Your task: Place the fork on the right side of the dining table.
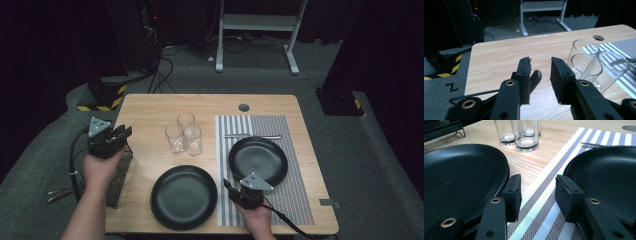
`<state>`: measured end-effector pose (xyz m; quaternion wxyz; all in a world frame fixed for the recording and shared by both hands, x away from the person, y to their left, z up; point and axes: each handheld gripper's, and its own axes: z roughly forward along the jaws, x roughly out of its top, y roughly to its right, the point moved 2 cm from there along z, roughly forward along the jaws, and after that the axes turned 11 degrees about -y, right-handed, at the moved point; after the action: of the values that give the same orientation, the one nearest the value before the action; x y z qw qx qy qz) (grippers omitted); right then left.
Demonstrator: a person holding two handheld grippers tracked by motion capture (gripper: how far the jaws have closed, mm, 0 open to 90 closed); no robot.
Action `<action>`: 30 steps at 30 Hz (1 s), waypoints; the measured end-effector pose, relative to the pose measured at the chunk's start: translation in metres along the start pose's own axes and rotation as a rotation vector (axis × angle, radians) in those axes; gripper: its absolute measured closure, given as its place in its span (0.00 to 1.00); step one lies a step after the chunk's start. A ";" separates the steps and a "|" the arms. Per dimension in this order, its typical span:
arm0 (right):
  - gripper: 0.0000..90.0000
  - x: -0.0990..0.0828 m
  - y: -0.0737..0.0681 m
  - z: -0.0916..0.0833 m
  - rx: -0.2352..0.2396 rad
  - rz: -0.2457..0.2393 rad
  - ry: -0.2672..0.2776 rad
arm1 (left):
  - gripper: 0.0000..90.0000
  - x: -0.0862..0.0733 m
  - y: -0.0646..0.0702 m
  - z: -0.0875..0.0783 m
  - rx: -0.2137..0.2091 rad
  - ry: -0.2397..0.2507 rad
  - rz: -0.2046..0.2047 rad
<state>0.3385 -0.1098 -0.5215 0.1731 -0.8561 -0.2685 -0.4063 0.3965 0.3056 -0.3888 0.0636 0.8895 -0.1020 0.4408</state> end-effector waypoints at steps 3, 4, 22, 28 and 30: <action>0.63 0.000 0.000 -0.001 -0.001 0.003 0.001 | 0.78 0.000 0.000 0.001 0.006 -0.006 -0.001; 0.63 0.000 0.000 0.000 0.000 0.002 -0.001 | 0.78 0.000 0.000 0.002 0.006 -0.007 -0.003; 0.63 0.000 0.001 -0.001 0.005 0.010 0.005 | 0.91 0.000 -0.001 -0.003 0.033 0.003 -0.002; 0.63 0.000 0.001 -0.001 0.004 0.011 0.003 | 0.92 0.000 -0.004 -0.009 0.037 0.028 -0.007; 0.63 0.000 0.002 -0.001 0.003 0.010 0.001 | 0.93 0.000 -0.005 -0.011 0.037 0.041 -0.013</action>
<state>0.3389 -0.1115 -0.5214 0.1767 -0.8568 -0.2649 -0.4056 0.3887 0.3130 -0.3825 0.0524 0.8819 -0.0866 0.4604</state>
